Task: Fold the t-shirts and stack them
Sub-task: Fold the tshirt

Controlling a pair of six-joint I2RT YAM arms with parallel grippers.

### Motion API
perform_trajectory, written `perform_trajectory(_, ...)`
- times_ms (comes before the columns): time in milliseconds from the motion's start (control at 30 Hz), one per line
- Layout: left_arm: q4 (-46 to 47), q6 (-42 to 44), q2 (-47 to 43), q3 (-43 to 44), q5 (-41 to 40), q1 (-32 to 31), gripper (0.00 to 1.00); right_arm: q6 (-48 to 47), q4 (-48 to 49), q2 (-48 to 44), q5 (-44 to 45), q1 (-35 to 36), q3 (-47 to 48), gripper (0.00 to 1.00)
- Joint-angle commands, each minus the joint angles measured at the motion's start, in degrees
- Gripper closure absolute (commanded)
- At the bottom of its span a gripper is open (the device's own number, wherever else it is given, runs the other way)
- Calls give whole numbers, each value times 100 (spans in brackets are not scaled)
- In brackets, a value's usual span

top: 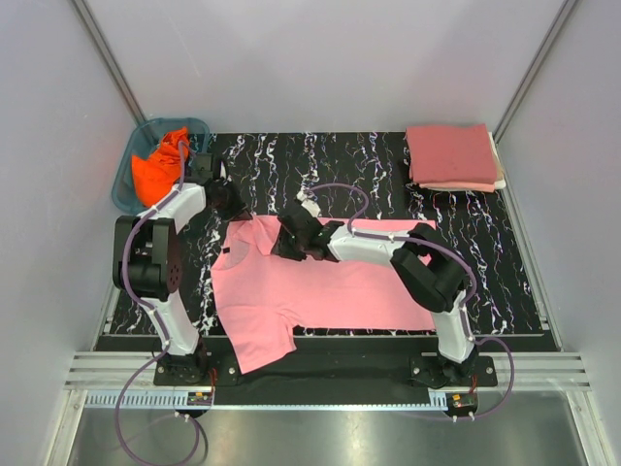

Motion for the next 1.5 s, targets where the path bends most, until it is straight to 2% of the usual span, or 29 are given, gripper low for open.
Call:
perform_trajectory(0, 232, 50, -3, 222, 184, 34, 100, 577, 56, 60, 417, 125, 278, 61)
perform_trajectory(533, 241, 24, -20, 196, 202, 43, 100, 709, -401, 552, 1014, 205, 770, 61)
perform_trajectory(767, 293, -37, -117, 3, 228, 43, 100, 630, -427, 649, 1058, 205, 893, 78)
perform_trajectory(967, 320, -56, -336, -217, 149, 51, 100, 393, -506, 448, 1023, 196, 867, 99)
perform_trajectory(1167, 109, -46, -846, -480, -88, 43, 100, 51, -647, -115, 1120, 187, 508, 100)
perform_trajectory(1467, -216, 191, -1664, -1078, -589, 43, 100, -319, -708, -361, 646, 152, 445, 100)
